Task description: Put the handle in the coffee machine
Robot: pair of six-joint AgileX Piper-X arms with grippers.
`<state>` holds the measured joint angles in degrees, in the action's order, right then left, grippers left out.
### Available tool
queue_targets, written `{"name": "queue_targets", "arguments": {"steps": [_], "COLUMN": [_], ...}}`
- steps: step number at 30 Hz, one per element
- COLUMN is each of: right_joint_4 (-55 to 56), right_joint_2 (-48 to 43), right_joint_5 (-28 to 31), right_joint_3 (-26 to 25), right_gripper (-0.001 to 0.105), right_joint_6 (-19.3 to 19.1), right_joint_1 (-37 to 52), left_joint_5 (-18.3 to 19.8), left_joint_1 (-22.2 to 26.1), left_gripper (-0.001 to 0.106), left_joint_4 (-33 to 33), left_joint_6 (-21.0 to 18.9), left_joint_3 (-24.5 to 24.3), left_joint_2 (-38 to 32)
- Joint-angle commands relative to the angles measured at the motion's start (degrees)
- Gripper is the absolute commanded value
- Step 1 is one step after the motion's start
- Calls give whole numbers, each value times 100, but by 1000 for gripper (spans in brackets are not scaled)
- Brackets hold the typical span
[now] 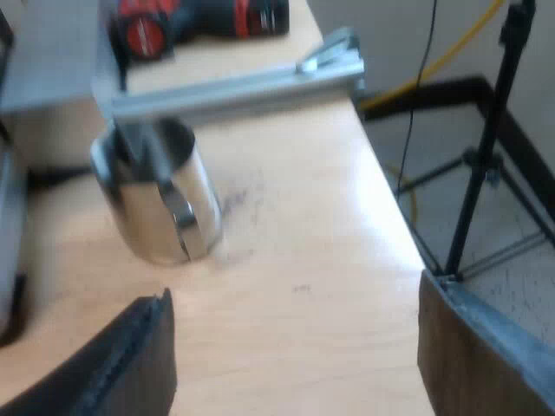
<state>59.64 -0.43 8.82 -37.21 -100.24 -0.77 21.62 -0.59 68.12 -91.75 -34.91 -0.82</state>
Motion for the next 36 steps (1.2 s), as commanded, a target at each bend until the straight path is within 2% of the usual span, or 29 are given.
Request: {"name": "queue_targets", "arguments": {"steps": [1, 4, 11, 28, 36], "right_joint_4": [-29, -29, -29, -62, -62], "right_joint_2": [-249, -249, -249, -240, -240], "right_joint_5": [-8, -11, -111, -96, -96], "right_joint_3": [200, 389, 683, 692, 692], "right_gripper": [62, 62, 62, 62, 62], "right_joint_6": [-55, -55, -55, -28, -28], "right_joint_1": [-7, -7, -7, -7, -7], "left_joint_5": [-34, -21, 103, 140, 140], "left_joint_1": [11, 11, 11, 11, -50], "left_gripper": [86, 86, 86, 86, 86], "left_joint_4": [-228, -244, -244, -1149, -1171], "left_joint_6": [-83, -83, -107, -95, -95], "left_joint_3": [141, 306, 323, 637, 638], "left_joint_2": [-792, -792, -792, -792, -792]}}
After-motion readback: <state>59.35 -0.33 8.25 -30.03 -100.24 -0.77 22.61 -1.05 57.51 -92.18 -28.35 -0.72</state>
